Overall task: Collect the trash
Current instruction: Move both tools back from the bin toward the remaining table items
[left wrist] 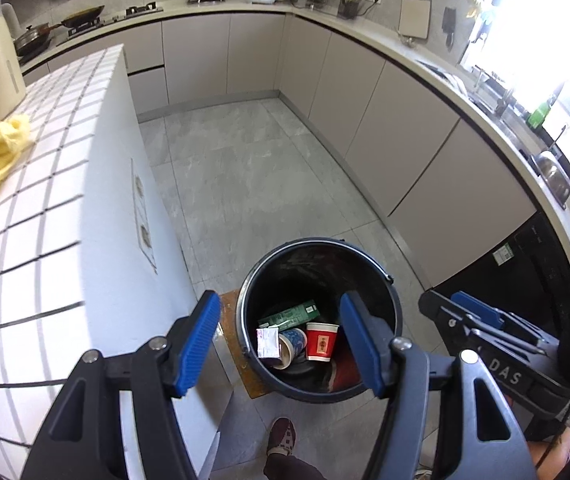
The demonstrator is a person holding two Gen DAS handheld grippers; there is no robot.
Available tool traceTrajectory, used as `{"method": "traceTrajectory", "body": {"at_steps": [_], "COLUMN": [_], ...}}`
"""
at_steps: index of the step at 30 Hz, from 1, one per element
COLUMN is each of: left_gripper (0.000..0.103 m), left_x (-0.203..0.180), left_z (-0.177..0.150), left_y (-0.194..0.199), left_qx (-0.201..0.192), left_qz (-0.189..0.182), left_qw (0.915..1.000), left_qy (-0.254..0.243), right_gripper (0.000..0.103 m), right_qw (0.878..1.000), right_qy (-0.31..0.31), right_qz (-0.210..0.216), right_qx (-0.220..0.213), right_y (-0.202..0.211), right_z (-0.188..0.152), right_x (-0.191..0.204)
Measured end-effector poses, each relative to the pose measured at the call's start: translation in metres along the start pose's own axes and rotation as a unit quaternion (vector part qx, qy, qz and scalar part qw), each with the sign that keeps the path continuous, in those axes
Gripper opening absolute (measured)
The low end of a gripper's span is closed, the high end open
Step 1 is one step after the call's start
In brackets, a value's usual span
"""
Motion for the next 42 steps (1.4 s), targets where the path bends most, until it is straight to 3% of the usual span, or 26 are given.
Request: {"method": "traceTrajectory", "body": {"at_steps": [8, 17, 42], "left_gripper": [0.064, 0.064, 0.064], "left_x": [0.015, 0.062, 0.255], "left_z": [-0.001, -0.008, -0.050], "left_y": [0.043, 0.093, 0.227], "left_qx": [-0.026, -0.059, -0.135], "left_qz": [0.003, 0.034, 0.129], "left_qw": [0.9997, 0.9971, 0.9735], "left_qy": [0.003, 0.032, 0.132], "right_gripper": [0.057, 0.059, 0.059], "right_qw": [1.000, 0.997, 0.978], "right_qy": [0.009, 0.037, 0.147], "right_qz": [0.015, 0.043, 0.132], "right_qx": [-0.020, -0.043, -0.069], "right_y": [0.031, 0.061, 0.107], "right_z": [-0.001, -0.005, -0.039], "right_x": [0.031, 0.095, 0.328]}}
Point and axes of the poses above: each gripper's, at about its wrist camera, not at the fingertips, and y roughly against the way its jaws point, x to its left, z to its top, the point moved 5 cm from there along -y, roughly the way its jaws point, and after that the axes turned 15 degrees about -z, right-handed, at the moved point
